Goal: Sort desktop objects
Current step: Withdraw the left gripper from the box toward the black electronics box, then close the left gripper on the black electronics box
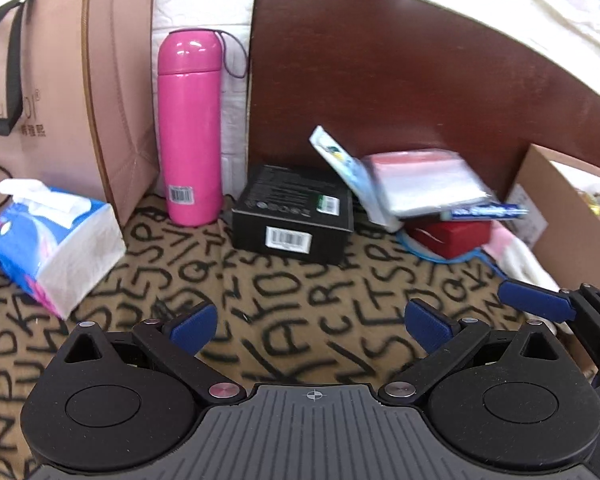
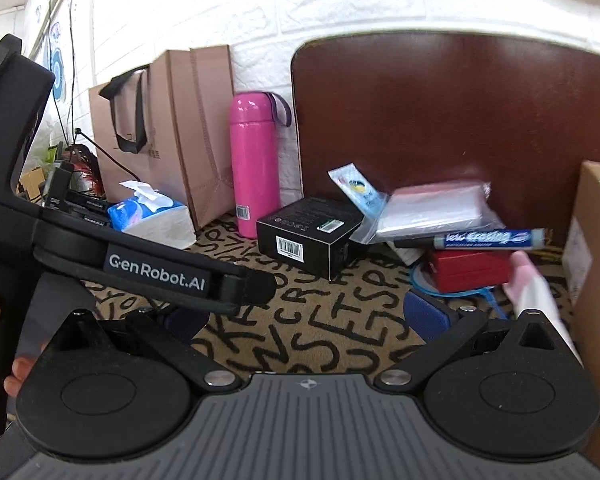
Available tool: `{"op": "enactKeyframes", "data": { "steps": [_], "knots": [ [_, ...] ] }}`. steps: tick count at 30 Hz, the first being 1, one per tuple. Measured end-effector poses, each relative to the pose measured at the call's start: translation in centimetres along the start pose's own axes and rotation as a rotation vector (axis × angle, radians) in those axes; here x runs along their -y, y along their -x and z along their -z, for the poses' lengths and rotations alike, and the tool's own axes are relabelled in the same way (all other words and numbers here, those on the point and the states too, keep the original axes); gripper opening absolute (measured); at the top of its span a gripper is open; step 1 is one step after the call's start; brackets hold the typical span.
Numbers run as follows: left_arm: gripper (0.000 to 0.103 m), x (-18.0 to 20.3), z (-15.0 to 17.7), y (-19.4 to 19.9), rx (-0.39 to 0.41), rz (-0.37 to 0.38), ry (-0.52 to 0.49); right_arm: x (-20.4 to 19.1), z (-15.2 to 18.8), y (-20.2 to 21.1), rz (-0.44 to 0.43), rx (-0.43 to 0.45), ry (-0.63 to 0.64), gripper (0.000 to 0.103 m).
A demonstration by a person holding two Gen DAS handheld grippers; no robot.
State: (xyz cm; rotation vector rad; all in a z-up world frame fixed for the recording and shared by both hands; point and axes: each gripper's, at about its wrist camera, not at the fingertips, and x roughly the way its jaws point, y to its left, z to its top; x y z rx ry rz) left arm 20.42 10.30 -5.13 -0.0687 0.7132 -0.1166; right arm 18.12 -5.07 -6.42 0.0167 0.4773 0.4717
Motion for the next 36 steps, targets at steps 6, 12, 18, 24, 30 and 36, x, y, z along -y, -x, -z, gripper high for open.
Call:
{"op": "enactKeyframes", "data": {
  "steps": [6,12,18,24,30,36],
  "knots": [
    [0.102,-2.6,-1.6,-3.9,-0.015,0.005,0.043,1.4,-0.4,-3.8,0.025,-0.024,-0.01,0.1],
    [0.101,-4.6,-3.0,-6.9,-0.022,0.054,0.073,2.2,-0.5,-7.8,0.044,-0.065,0.003,0.094],
    [0.1,-4.9,-4.0,-9.2,-0.021,0.095,0.044,2.6,-1.0,-11.1,0.012,-0.1,0.008,0.088],
    [0.103,-4.9,-4.7,-10.2,-0.007,0.207,0.008,2.9,-1.8,-13.0,-0.005,-0.098,-0.003,0.085],
    [0.103,-6.1,-4.8,-10.2,0.012,0.278,0.035,3.0,-1.9,-13.1,-0.032,-0.079,-0.012,0.082],
    [0.101,-6.0,-5.5,-11.5,-0.019,0.281,0.047,2.7,-2.2,-14.0,-0.04,-0.095,-0.001,0.077]
  ]
}}
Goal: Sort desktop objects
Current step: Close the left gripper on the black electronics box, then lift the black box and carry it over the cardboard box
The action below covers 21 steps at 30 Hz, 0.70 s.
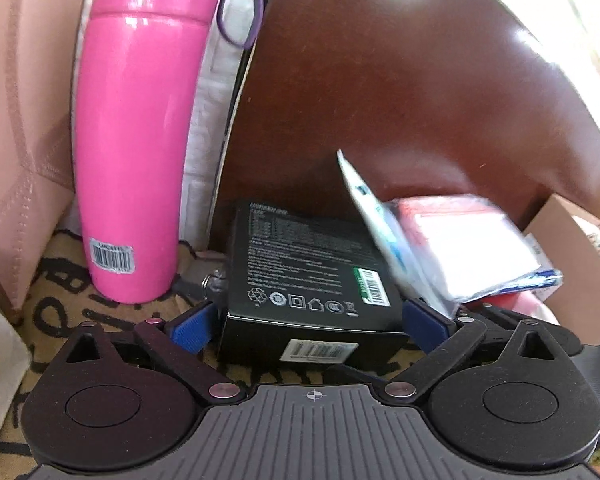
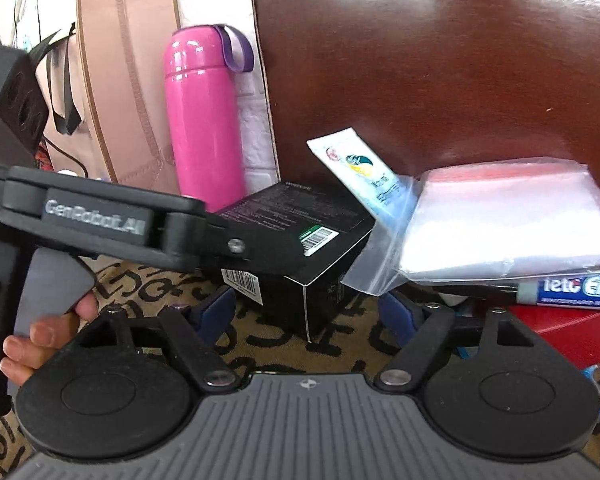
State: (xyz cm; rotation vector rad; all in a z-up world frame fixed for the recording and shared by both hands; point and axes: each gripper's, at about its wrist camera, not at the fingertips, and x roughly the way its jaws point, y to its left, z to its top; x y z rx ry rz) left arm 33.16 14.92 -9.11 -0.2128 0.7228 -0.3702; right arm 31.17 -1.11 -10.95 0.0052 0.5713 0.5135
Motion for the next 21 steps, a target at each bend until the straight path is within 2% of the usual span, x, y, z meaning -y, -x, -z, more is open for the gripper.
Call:
{"op": "enactKeyframes", "data": {
  "steps": [2,4,7,12,15,21],
  "knots": [
    [0.097,0.1,0.1,-0.1,0.01,-0.014,0.018,-0.2,0.0,-0.3,-0.022,-0.016,0.011,0.065],
    [0.089,0.1,0.3,0.2,0.018,-0.028,0.038,-0.3,0.0,-0.3,-0.013,-0.016,0.014,0.063],
    [0.082,0.3,0.6,1.2,0.019,-0.038,0.063,-0.2,0.2,0.2,-0.014,-0.014,0.001,0.059],
    [0.082,1.8,2.3,3.5,0.009,-0.066,0.073,-0.7,1.3,2.5,-0.039,-0.031,0.011,0.056],
    [0.082,4.0,3.9,5.4,-0.004,-0.065,0.052,-0.6,2.4,5.1,-0.055,-0.044,-0.004,0.056],
    [0.085,9.6,7.9,8.1,-0.055,0.008,0.051,0.3,6.2,12.4,-0.044,-0.062,-0.016,0.056]
  ]
}}
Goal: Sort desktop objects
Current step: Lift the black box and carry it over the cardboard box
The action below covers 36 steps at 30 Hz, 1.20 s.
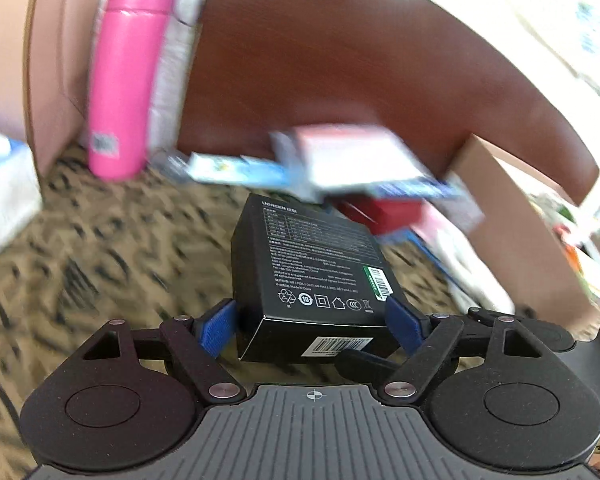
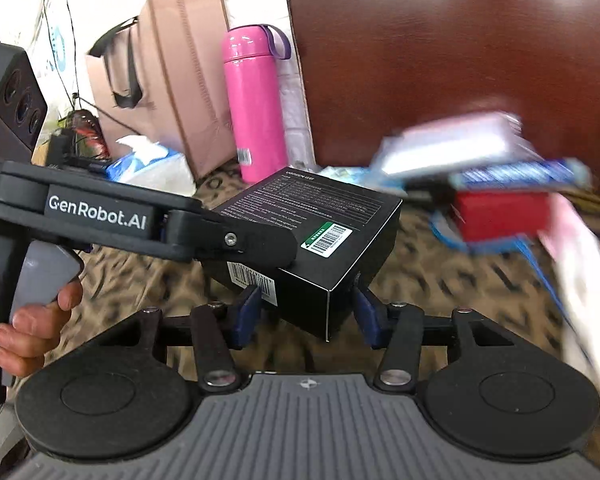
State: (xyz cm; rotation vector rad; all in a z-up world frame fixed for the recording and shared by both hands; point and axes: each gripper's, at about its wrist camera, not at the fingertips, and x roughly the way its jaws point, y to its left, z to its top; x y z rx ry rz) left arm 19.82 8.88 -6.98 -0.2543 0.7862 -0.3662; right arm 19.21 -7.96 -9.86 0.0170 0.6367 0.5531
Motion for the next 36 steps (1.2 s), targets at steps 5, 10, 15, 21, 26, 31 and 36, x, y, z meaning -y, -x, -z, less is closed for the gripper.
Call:
{"op": "enactKeyframes", "data": {
  "steps": [5,10,15,21,26,31,36],
  "knots": [
    [0.086,5.4,3.9,0.9,-0.031,0.08,-0.019,1.7,3.9,7.1,0.062,-0.011,-0.032,0.056],
    [0.086,11.8,8.0,0.8,-0.072,0.126,-0.123,3.4,8.4,13.4,0.129,-0.024,-0.061,0.056],
    [0.087,16.8,11.6,1.4,-0.092,0.147,-0.169,4.3,11.9,18.1,0.193,-0.024,-0.063,0.057],
    [0.088,19.6,14.2,1.5,-0.147,0.198,-0.175,4.9,14.8,21.9,0.216,-0.008,-0.088,0.058],
    [0.093,20.8,15.3,1.4,-0.161,0.178,-0.2,4.9,15.7,22.7,0.237,0.029,-0.071,0.064],
    [0.102,20.8,15.0,0.9,-0.163,0.139,-0.184,5.2,15.7,22.7,0.233,0.042,-0.076,0.066],
    [0.096,20.9,14.4,0.5,-0.186,0.179,-0.188,5.6,15.7,22.3,0.219,0.036,-0.073,0.07]
  ]
}}
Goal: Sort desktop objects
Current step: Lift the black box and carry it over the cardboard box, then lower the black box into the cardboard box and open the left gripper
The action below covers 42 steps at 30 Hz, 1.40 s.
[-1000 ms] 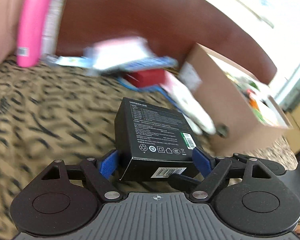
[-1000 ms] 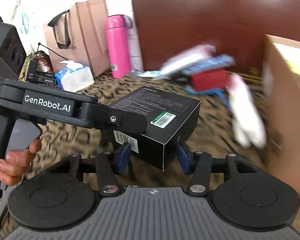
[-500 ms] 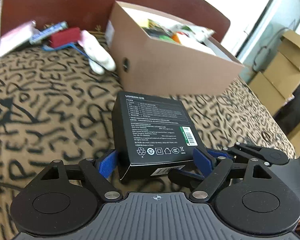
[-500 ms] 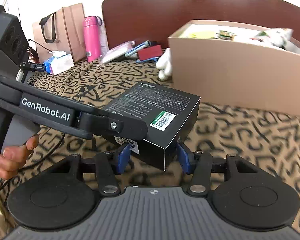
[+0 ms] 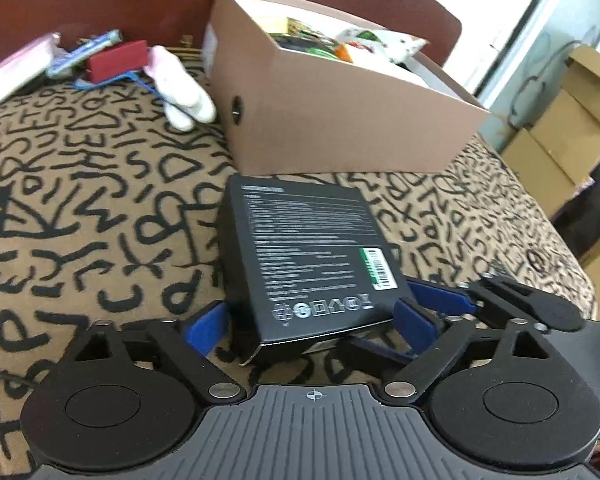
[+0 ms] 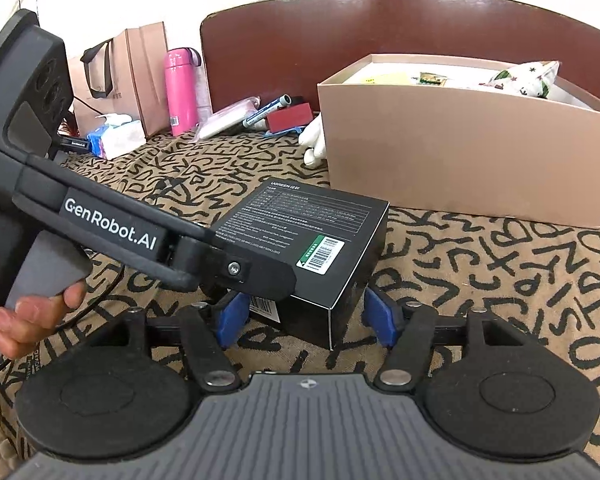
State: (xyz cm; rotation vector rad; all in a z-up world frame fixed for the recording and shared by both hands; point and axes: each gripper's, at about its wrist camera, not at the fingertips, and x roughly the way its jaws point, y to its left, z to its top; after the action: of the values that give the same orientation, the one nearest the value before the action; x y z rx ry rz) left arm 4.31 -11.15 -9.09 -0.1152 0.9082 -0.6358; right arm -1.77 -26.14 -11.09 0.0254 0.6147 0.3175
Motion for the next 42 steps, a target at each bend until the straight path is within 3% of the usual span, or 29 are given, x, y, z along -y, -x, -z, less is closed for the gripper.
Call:
{"op": "enactKeyframes", "data": {
  "steps": [3,11,24,33,42],
  "knots": [
    [0.099,0.1,-0.2,-0.5,0.001,-0.008,-0.009,0.1,0.0,-0.8,-0.008,-0.016,0.008,0.07],
    [0.086,1.3,-0.8,0.3,0.035,-0.023,-0.04,0.1,-0.3,-0.6,0.017,-0.008,0.039,0.068],
    [0.087,6.2,-3.9,6.6,0.234,0.025,-0.16,-1.0,-4.4,6.7,0.116,0.185,0.182,0.067],
    [0.087,6.8,-12.1,5.7,0.368,-0.022,-0.195,2.1,-11.5,3.9,0.178,0.297,0.291,0.067],
    [0.086,3.2,-21.2,1.2,0.375,-0.045,-0.101,8.4,-18.5,-3.8,0.147,0.243,0.21,0.067]
  ]
}}
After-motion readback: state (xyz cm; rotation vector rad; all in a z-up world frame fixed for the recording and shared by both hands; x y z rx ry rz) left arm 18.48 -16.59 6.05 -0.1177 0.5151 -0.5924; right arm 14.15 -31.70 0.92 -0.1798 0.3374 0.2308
